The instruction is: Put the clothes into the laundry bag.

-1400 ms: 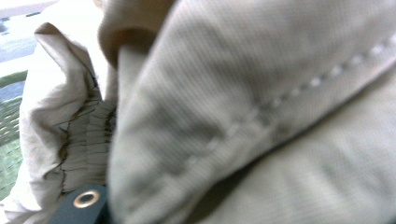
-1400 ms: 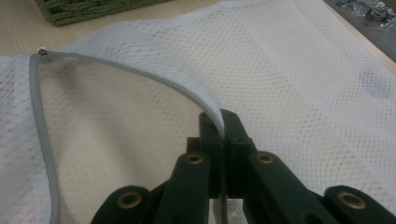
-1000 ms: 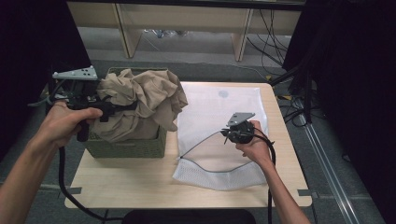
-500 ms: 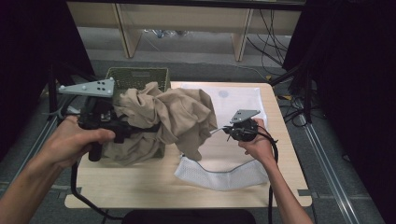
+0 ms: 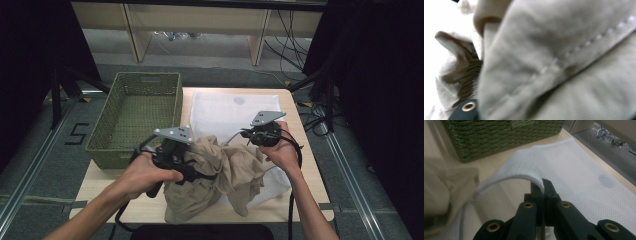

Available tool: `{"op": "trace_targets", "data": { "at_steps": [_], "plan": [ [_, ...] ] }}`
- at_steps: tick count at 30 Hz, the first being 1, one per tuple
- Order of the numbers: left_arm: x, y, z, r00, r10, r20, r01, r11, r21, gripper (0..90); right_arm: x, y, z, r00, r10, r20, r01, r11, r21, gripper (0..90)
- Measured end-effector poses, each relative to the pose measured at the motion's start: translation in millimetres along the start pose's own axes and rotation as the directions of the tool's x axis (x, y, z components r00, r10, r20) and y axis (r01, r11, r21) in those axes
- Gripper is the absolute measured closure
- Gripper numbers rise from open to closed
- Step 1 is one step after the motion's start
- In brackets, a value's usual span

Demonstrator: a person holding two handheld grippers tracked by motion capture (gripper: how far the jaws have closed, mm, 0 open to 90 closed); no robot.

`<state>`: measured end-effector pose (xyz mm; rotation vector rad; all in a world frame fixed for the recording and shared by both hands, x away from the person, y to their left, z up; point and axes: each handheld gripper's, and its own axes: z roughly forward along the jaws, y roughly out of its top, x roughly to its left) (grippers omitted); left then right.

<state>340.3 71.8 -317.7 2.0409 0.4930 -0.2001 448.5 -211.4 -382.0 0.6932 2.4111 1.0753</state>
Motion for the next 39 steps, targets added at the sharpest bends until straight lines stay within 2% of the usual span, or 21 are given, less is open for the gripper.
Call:
{"op": "trace_targets", "data": {
  "at_steps": [3, 7, 10, 12, 13, 14, 15, 16, 17, 20, 23, 24, 27, 28, 29, 30, 31, 33, 36, 38, 39],
  "plan": [
    [12.0, -6.8, 23.6, 0.9996, -0.028, 0.004, 0.028, 0.9995, 0.014, 69.3, -3.3, -0.2, -1.7, 0.9998, -0.019, -0.003, 0.019, 1.0, -0.003, 89.9],
    [28.1, -12.4, 52.9, 0.9977, -0.037, -0.057, 0.04, 0.9978, 0.052, 69.0, -4.7, -0.4, -2.5, 0.9997, -0.025, -0.007, 0.025, 1.0, -0.008, 89.9],
    [40.7, -11.3, 73.6, 0.9884, 0.017, -0.151, -0.003, 0.9957, 0.092, 68.7, -2.6, 0.5, -3.5, 0.9999, -0.008, -0.008, 0.008, 1.0, 0.002, 89.9],
    [52.5, -12.7, 86.9, 0.9801, 0.013, -0.198, 0.009, 0.9943, 0.106, 68.7, -1.6, 1.6, -4.3, 0.9998, -0.016, -0.006, 0.016, 1.0, 0.0, 89.8],
    [57.1, -13.1, 93.1, 0.9676, 0.052, -0.247, -0.019, 0.9904, 0.137, 68.7, -1.6, 1.6, -4.3, 0.9998, -0.016, -0.006, 0.016, 1.0, 0.0, 89.8],
    [62.0, -13.1, 98.5, 0.9488, 0.118, -0.293, -0.061, 0.9785, 0.197, 68.7, -0.8, 2.1, -5.0, 0.9997, -0.023, -0.01, 0.023, 1.0, 0.006, 89.9],
    [65.9, -14.3, 104.7, 0.9325, 0.144, -0.331, -0.066, 0.9695, 0.236, 68.7, -0.8, 2.1, -5.0, 0.9997, -0.023, -0.01, 0.023, 1.0, 0.006, 89.9],
    [70.5, -15.4, 111.3, 0.93, 0.148, -0.336, -0.067, 0.9685, 0.24, 68.6, -0.3, 2.6, -5.0, 0.9998, -0.021, -0.006, 0.021, 1.0, 0.006, 89.8],
    [73.6, -16.5, 117.4, 0.9347, 0.126, -0.332, -0.047, 0.9706, 0.236, 68.6, 1.0, 3.1, -5.1, 1.0, -0.004, -0.005, 0.004, 1.0, 0.018, 89.9],
    [74.0, -18.6, 133.4, 0.9286, 0.148, -0.34, -0.072, 0.9719, 0.224, 67.7, 2.1, 2.4, -2.7, 0.9999, -0.01, -0.007, 0.01, 1.0, 0.029, 89.8],
    [68.0, -24.4, 145.3, 0.9389, 0.185, -0.29, -0.116, 0.9642, 0.238, 65.4, -0.3, 1.2, -3.5, 1.0, 0.005, 0.0, -0.005, 1.0, 0.025, 89.8],
    [66.2, -26.0, 147.4, 0.9394, 0.217, -0.265, -0.154, 0.9586, 0.239, 63.7, -2.4, 0.3, -6.2, 0.9999, 0.011, 0.012, -0.011, 1.0, 0.014, 89.9],
    [65.2, -28.0, 151.5, 0.9378, 0.232, -0.259, -0.165, 0.9528, 0.255, 63.1, -3.4, 0.2, -8.1, 0.9998, 0.02, 0.002, -0.02, 1.0, 0.003, 89.9],
    [68.3, -28.3, 153.3, 0.9427, 0.197, -0.269, -0.132, 0.9617, 0.24, 63.1, -4.0, 0.1, -9.2, 0.9997, 0.007, 0.021, -0.007, 1.0, -0.01, 89.9],
    [80.7, -27.7, 155.9, 0.9521, 0.126, -0.279, -0.066, 0.9746, 0.214, 63.3, -2.2, 0.1, -8.9, 0.9998, 0.007, 0.017, -0.007, 1.0, 0.006, 89.9],
    [87.9, -28.4, 158.0, 0.9565, 0.08, -0.281, -0.023, 0.9794, 0.201, 63.1, -0.9, 0.7, -9.5, 0.9999, 0.011, 0.008, -0.011, 1.0, 0.009, 89.9],
    [87.9, -28.4, 158.0, 0.9565, 0.08, -0.281, -0.023, 0.9794, 0.201, 62.2, -0.9, 0.7, -9.5, 0.9999, 0.011, 0.008, -0.011, 1.0, 0.009, 89.9],
    [95.3, -30.5, 162.8, 0.955, 0.009, -0.296, 0.042, 0.9852, 0.166, 60.0, 0.7, 0.6, -6.9, 0.9999, 0.014, -0.002, -0.014, 1.0, 0.016, 89.8],
    [90.5, -30.5, 161.2, 0.9568, -0.02, -0.29, 0.065, 0.9871, 0.147, 45.3, 1.8, -0.8, -4.0, 1.0, 0.004, 0.002, -0.004, 1.0, 0.025, 89.8],
    [80.5, -29.4, 154.5, 0.9528, 0.0, -0.303, 0.042, 0.9906, 0.13, 35.9, -0.5, -1.3, -4.1, 1.0, -0.007, 0.003, 0.007, 1.0, 0.016, 89.8],
    [76.2, -28.4, 146.9, 0.9495, 0.044, -0.311, 0.004, 0.9879, 0.155, 30.7, -0.4, -1.6, -5.2, 1.0, 0.005, -0.007, -0.005, 1.0, 0.022, 89.8]
  ]
}}
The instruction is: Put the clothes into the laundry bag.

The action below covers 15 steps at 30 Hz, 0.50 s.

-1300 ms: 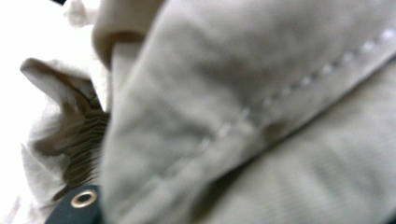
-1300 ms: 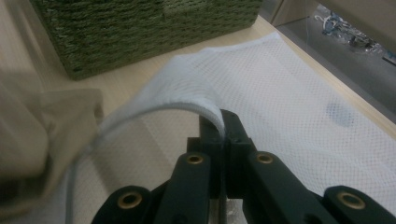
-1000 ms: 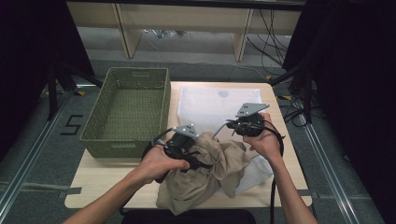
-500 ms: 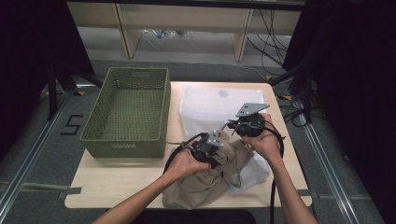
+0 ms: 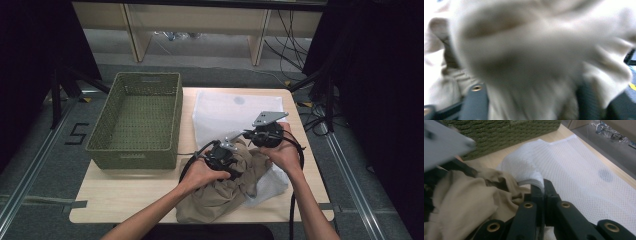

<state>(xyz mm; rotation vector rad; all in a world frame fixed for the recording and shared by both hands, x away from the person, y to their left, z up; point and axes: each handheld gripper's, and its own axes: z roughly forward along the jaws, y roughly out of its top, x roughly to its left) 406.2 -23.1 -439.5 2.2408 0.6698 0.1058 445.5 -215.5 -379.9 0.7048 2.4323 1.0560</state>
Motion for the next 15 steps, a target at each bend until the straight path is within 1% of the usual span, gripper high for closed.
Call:
{"op": "trace_targets", "data": {
  "at_steps": [1, 2, 3, 4, 5, 6, 7, 8, 9, 10, 11, 12, 13, 14, 15],
  "plan": [
    [-4.1, -0.7, -6.1, 0.9999, -0.004, -0.015, 0.004, 0.9997, -0.023, 26.5, 0.0, -0.6, -0.6, 1.0, 0.004, -0.003, -0.004, 1.0, 0.001, 89.8],
    [-6.2, -1.5, -13.1, 0.9997, 0.011, -0.023, -0.011, 0.9995, -0.031, 24.3, -0.9, -1.1, -0.6, 1.0, -0.007, 0.0, 0.007, 1.0, -0.005, 89.8],
    [-8.3, -2.6, -19.0, 0.9992, 0.024, -0.034, -0.025, 0.9988, -0.041, 24.3, -0.7, -1.4, -2.0, 0.9999, 0.01, 0.01, -0.01, 1.0, -0.004, 89.8],
    [-10.1, -3.5, -23.1, 0.9977, 0.043, -0.053, -0.045, 0.998, -0.044, 26.4, -1.4, -1.1, -2.0, 0.9999, 0.013, -0.006, -0.013, 1.0, -0.004, 89.8],
    [-12.3, -4.3, -23.8, 0.9972, 0.054, -0.053, -0.056, 0.9971, -0.051, 28.4, -1.4, -1.1, -2.0, 0.9999, 0.013, -0.004, -0.013, 1.0, -0.006, 89.8],
    [-13.3, -4.7, -21.9, 0.9962, 0.076, -0.042, -0.077, 0.9962, -0.041, 33.7, -1.7, -1.2, -1.6, 0.9999, 0.011, 0.005, -0.01, 1.0, -0.008, 89.8],
    [-12.7, -4.2, -18.9, 0.9937, 0.108, -0.029, -0.109, 0.9937, -0.028, 48.5, -1.2, -1.2, -1.5, 0.9999, 0.013, 0.002, -0.013, 1.0, -0.004, 89.8],
    [-12.7, -3.3, -13.3, 0.9951, 0.094, -0.032, -0.094, 0.9952, -0.025, 58.3, -0.5, -1.3, -1.8, 0.9999, 0.015, 0.007, -0.015, 1.0, -0.004, 89.8],
    [-11.0, -1.5, -8.2, 0.9948, 0.093, -0.042, -0.094, 0.9953, -0.02, 64.9, -1.2, -0.9, -1.5, 1.0, -0.002, -0.001, 0.002, 1.0, -0.007, 89.8],
    [-9.2, 1.0, -3.3, 0.9965, 0.068, -0.049, -0.07, 0.9972, -0.026, 70.0, -0.8, -0.6, -3.3, 1.0, -0.003, 0.005, 0.003, 1.0, -0.014, 89.8],
    [-6.2, 4.4, 0.4, 0.996, 0.064, -0.062, -0.066, 0.9975, -0.027, 70.0, -0.8, -0.6, -3.3, 1.0, -0.003, 0.005, 0.003, 1.0, -0.014, 89.8],
    [-3.0, 7.7, 4.1, 0.9958, 0.043, -0.081, -0.045, 0.9986, -0.026, 70.9, 0.5, -0.8, -6.1, 0.9999, 0.011, 0.002, -0.011, 1.0, -0.015, 89.9],
    [0.4, 10.7, 7.1, 0.9968, 0.021, -0.077, -0.023, 0.9993, -0.028, 70.9, 0.5, -0.8, -6.1, 0.9999, 0.011, 0.002, -0.011, 1.0, -0.015, 89.9],
    [4.9, 12.5, 10.5, 0.9968, 0.003, -0.08, -0.005, 0.9995, -0.032, 70.8, 1.8, -1.0, -7.5, 0.9997, 0.022, -0.005, -0.023, 1.0, -0.007, 89.9],
    [8.5, 12.6, 14.6, 0.9957, -0.033, -0.086, 0.03, 0.9987, -0.042, 70.0, 1.8, -0.8, -7.9, 0.9998, 0.017, 0.002, -0.017, 1.0, -0.011, 89.9]
  ]
}}
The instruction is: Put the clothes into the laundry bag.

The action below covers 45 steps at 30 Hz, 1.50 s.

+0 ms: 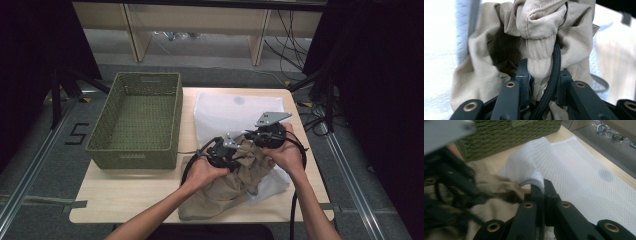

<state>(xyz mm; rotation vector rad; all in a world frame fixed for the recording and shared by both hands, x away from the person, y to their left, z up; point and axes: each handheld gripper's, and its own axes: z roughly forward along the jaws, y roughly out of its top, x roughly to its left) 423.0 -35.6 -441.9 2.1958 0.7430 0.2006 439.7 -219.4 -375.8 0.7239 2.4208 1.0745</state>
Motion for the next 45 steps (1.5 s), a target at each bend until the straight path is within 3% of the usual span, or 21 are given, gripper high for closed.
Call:
{"op": "trace_targets", "data": {
  "at_steps": [2, 4, 10, 11, 15, 19, 21, 22, 23, 24, 25, 27, 30, 32, 35, 37, 38, 40, 41, 43, 45],
  "plan": [
    [5.3, -3.5, 4.7, 0.9986, -0.053, -0.002, 0.053, 0.9986, -0.003, 62.9, 0.8, -0.9, 0.6, 0.9999, -0.008, -0.007, 0.008, 1.0, 0.008, 89.9],
    [5.3, -5.6, -1.9, 0.9986, -0.052, -0.003, 0.052, 0.9985, -0.018, 49.6, 3.8, -2.9, 2.9, 0.9999, -0.011, -0.003, 0.011, 1.0, 0.024, 89.9],
    [6.0, -17.5, -61.5, 0.9994, -0.033, 0.004, 0.034, 0.9973, -0.065, 21.0, 2.7, -4.6, 2.7, 0.9996, -0.029, 0.004, 0.029, 0.999, 0.029, 89.9],
    [8.9, -20.9, -69.8, 0.9989, -0.031, -0.035, 0.029, 0.9975, -0.065, 20.0, 2.8, -4.8, 2.1, 0.9998, -0.019, 0.004, 0.019, 0.999, 0.03, 89.8],
    [22.7, -36.7, -74.7, 0.9948, -0.048, -0.09, 0.046, 0.9986, -0.026, 19.3, 2.7, -5.0, 2.4, 0.9995, -0.03, 0.007, 0.03, 0.999, 0.026, 89.8],
    [31.1, -45.5, -47.7, 0.9939, -0.019, -0.109, 0.023, 0.999, 0.037, 20.2, 4.0, -4.2, 3.7, 0.9997, -0.025, 0.0, 0.025, 0.999, 0.032, 89.8],
    [38.1, -47.5, -31.0, 0.9968, -0.011, -0.079, 0.016, 0.9975, 0.069, 22.3, 4.4, -4.1, 4.6, 0.9994, -0.035, 0.004, 0.035, 0.999, 0.031, 89.8],
    [40.0, -48.9, -22.5, 0.9993, -0.024, -0.03, 0.026, 0.9979, 0.059, 33.3, 4.7, -3.9, 5.2, 0.9992, -0.041, -0.003, 0.041, 0.999, 0.033, 89.8],
    [40.2, -49.2, -17.5, 0.9999, -0.01, -0.009, 0.011, 0.9983, 0.058, 53.6, 4.9, -3.9, 5.2, 0.999, -0.045, -0.001, 0.045, 0.998, 0.034, 89.8],
    [36.4, -48.0, -16.1, 1.0, -0.001, 0.005, 0.001, 0.9989, 0.047, 62.9, 5.4, -3.9, 5.9, 0.9988, -0.049, -0.002, 0.049, 0.998, 0.032, 89.8],
    [31.5, -45.3, -17.7, 0.9985, 0.005, 0.055, -0.007, 0.9996, 0.028, 76.6, 6.3, -4.0, 5.8, 0.9991, -0.043, 0.001, 0.043, 0.998, 0.037, 89.8],
    [15.6, -37.6, -26.4, 0.9967, 0.037, 0.072, -0.036, 0.9992, -0.016, 81.9, 6.5, -3.3, 5.6, 0.9991, -0.041, -0.002, 0.041, 0.999, 0.035, 89.8],
    [-1.8, -24.4, -31.7, 0.993, 0.059, 0.103, -0.055, 0.9977, -0.039, 83.0, 7.5, -1.5, 4.7, 0.999, -0.044, -0.005, 0.044, 0.999, 0.024, 89.8],
    [-0.8, -17.5, -21.9, 0.9942, 0.071, 0.081, -0.068, 0.9972, -0.032, 83.4, 10.1, 0.0, 4.1, 0.9986, -0.048, -0.02, 0.049, 0.998, 0.028, 89.9],
    [12.5, -11.0, -6.1, 0.999, -0.031, 0.033, 0.032, 0.999, -0.031, 83.6, 12.7, 1.4, 0.5, 0.9978, -0.066, -0.009, 0.066, 0.998, 0.023, 89.9],
    [23.4, -10.5, -2.3, 0.9976, -0.063, -0.028, 0.062, 0.9968, -0.051, 82.9, 14.7, 1.6, -4.8, 0.9984, -0.056, -0.011, 0.056, 0.998, 0.027, 89.9],
    [28.1, -12.3, -0.9, 0.9955, -0.091, -0.027, 0.09, 0.9948, -0.049, 80.9, 14.5, 1.2, -6.5, 0.9979, -0.065, -0.01, 0.065, 0.998, 0.017, 89.9],
    [32.1, -17.3, -3.3, 0.992, -0.125, 0.014, 0.125, 0.992, -0.013, 67.6, 13.4, -0.1, -10.0, 0.9975, -0.07, -0.012, 0.07, 0.997, 0.014, 89.8],
    [31.3, -19.8, -8.8, 0.9883, -0.151, 0.022, 0.151, 0.9878, -0.038, 58.3, 13.8, -1.2, -11.6, 0.9987, -0.05, -0.009, 0.05, 0.998, 0.025, 89.9],
    [29.5, -22.7, -24.5, 0.9885, -0.15, 0.023, 0.151, 0.9852, -0.081, 42.2, 11.5, -3.8, -11.3, 0.9977, -0.067, -0.009, 0.068, 0.997, 0.022, 89.9],
    [26.8, -25.5, -41.4, 0.9887, -0.145, 0.038, 0.148, 0.9858, -0.08, 36.4, 11.3, -5.9, -10.9, 0.9988, -0.048, -0.008, 0.048, 0.998, 0.031, 89.9]
  ]
}}
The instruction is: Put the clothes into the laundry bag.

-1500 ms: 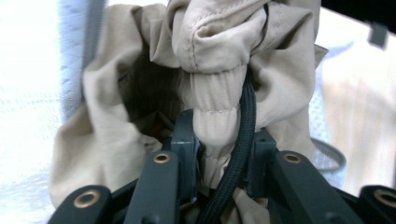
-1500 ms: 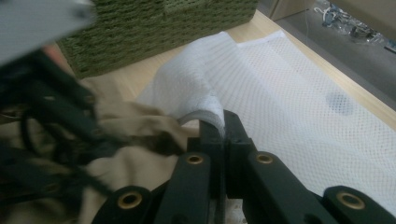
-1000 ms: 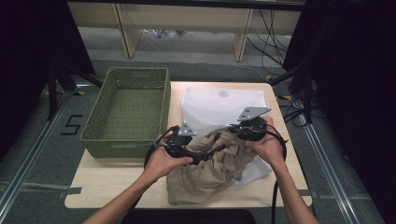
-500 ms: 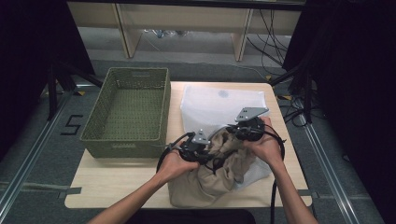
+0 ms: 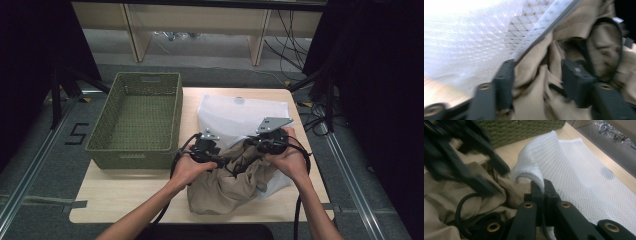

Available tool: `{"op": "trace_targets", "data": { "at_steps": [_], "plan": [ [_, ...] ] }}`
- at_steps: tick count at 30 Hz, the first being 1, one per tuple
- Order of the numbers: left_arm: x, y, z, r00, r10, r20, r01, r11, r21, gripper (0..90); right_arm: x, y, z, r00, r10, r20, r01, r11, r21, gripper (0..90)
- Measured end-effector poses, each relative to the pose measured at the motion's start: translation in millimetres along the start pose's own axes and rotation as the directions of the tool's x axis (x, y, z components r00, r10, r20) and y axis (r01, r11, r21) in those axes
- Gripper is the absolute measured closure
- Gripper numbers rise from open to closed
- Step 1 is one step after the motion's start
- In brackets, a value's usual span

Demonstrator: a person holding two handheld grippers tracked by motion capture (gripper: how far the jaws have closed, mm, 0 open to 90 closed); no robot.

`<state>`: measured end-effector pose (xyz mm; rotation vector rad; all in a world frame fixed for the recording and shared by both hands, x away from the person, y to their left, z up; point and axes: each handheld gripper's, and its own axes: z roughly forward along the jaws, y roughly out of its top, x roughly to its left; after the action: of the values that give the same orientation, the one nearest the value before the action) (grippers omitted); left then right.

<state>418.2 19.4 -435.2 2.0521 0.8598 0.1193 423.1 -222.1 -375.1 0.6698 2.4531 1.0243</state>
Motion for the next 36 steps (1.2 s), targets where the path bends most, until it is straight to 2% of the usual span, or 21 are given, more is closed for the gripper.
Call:
{"op": "trace_targets", "data": {
  "at_steps": [3, 6, 8, 9, 12, 13, 15, 16, 17, 18, 19, 20, 21, 22, 23, 25, 29, 31, 33, 34, 36],
  "plan": [
    [-3.8, -9.9, -15.6, 0.9987, -0.005, 0.051, 0.005, 1.0, 0.003, 24.7, 0.6, -0.9, -0.4, 0.9999, -0.011, -0.009, 0.011, 1.0, 0.006, 89.9],
    [-10.1, -25.2, -19.6, 0.9952, 0.083, 0.052, -0.086, 0.9943, 0.062, 20.2, 0.7, -1.6, -0.5, 1.0, 0.005, -0.006, -0.005, 1.0, 0.01, 89.9],
    [-14.9, -35.0, -13.8, 0.9956, 0.065, 0.067, -0.071, 0.9938, 0.085, 18.0, 1.1, -1.8, 0.3, 1.0, 0.004, -0.001, -0.004, 1.0, 0.013, 89.9],
    [-16.3, -38.5, -10.7, 0.9952, 0.081, 0.055, -0.086, 0.9915, 0.098, 17.3, 0.2, -1.8, 1.5, 0.9998, -0.018, -0.002, 0.018, 1.0, 0.007, 89.9],
    [-19.2, -45.1, -0.9, 0.9918, 0.12, 0.046, -0.125, 0.9833, 0.132, 15.4, 3.5, -1.5, 0.7, 0.9999, -0.01, 0.002, 0.01, 1.0, 0.017, 89.9],
    [-21.4, -46.4, 1.2, 0.9911, 0.124, 0.046, -0.129, 0.9842, 0.121, 15.3, 4.4, -1.4, 0.4, 0.9999, -0.009, -0.008, 0.01, 1.0, 0.02, 89.9],
    [-24.3, -46.2, 2.5, 0.9869, 0.155, 0.044, -0.159, 0.9799, 0.12, 15.0, 4.6, -1.3, -0.1, 0.9999, -0.016, -0.005, 0.016, 1.0, 0.017, 89.8],
    [-24.7, -45.1, 2.9, 0.9802, 0.192, 0.049, -0.197, 0.9706, 0.138, 14.6, 4.3, -1.1, -0.2, 0.9995, -0.03, -0.003, 0.03, 0.999, 0.013, 89.8],
    [-26.0, -45.1, 4.6, 0.9779, 0.203, 0.049, -0.208, 0.9685, 0.137, 13.5, 4.9, -1.0, 0.1, 0.9995, -0.031, -0.007, 0.031, 0.999, 0.011, 89.8],
    [-28.2, -45.5, 8.0, 0.9711, 0.235, 0.039, -0.238, 0.9598, 0.148, 15.0, 5.5, -0.7, 0.0, 0.9996, -0.027, -0.011, 0.027, 1.0, 0.012, 89.8],
    [-29.6, -45.8, 10.7, 0.9602, 0.279, 0.017, -0.278, 0.9466, 0.163, 25.3, 6.0, -0.3, 0.3, 0.9995, -0.031, -0.008, 0.031, 0.999, 0.016, 89.8],
    [-28.2, -45.4, 12.7, 0.9398, 0.34, 0.033, -0.34, 0.9211, 0.189, 49.9, 8.0, 0.2, 0.1, 0.9997, -0.017, -0.017, 0.017, 1.0, 0.021, 89.9],
    [-29.6, -46.6, 17.4, 0.9424, 0.333, 0.035, -0.333, 0.9237, 0.189, 65.2, 8.7, 0.5, 0.2, 0.9996, -0.024, -0.012, 0.024, 1.0, 0.02, 89.9],
    [-32.6, -48.2, 21.7, 0.9435, 0.331, 0.019, -0.329, 0.9286, 0.171, 74.4, 9.1, 1.1, 0.7, 0.9992, -0.037, -0.016, 0.037, 0.999, 0.015, 89.8],
    [-34.8, -48.1, 23.4, 0.9383, 0.346, 0.007, -0.342, 0.9248, 0.167, 81.5, 10.4, 1.4, -0.2, 0.9995, -0.028, -0.015, 0.028, 0.999, 0.019, 89.8],
    [-38.0, -43.5, 22.5, 0.9338, 0.358, -0.011, -0.352, 0.9241, 0.148, 87.3, 11.0, 2.5, -0.7, 0.9992, -0.033, -0.022, 0.033, 0.999, 0.012, 89.9],
    [-40.4, -24.1, 15.6, 0.9392, 0.341, -0.037, -0.338, 0.9377, 0.082, 88.3, 10.8, 3.7, -3.3, 0.9991, -0.036, -0.021, 0.036, 0.999, 0.005, 89.9],
    [-39.7, -14.1, 15.7, 0.9527, 0.301, -0.041, -0.299, 0.9529, 0.052, 88.4, 10.6, 4.3, -4.2, 0.9987, -0.046, -0.021, 0.046, 0.999, 0.0, 89.8],
    [-34.8, -6.4, 18.8, 0.972, 0.235, -0.003, -0.235, 0.9719, 0.019, 88.2, 10.5, 4.1, -5.4, 0.9991, -0.036, -0.021, 0.036, 0.999, 0.001, 89.9],
    [-31.7, -5.7, 22.5, 0.9773, 0.212, 0.003, -0.212, 0.9769, 0.025, 87.5, 10.3, 3.7, -6.2, 0.9994, -0.025, -0.022, 0.025, 1.0, 0.006, 89.9],
    [-24.3, -8.9, 32.6, 0.9773, 0.21, -0.03, -0.207, 0.9758, 0.069, 83.2, 8.1, 1.7, -5.4, 0.9992, -0.033, -0.024, 0.033, 0.999, 0.001, 89.8]
  ]
}}
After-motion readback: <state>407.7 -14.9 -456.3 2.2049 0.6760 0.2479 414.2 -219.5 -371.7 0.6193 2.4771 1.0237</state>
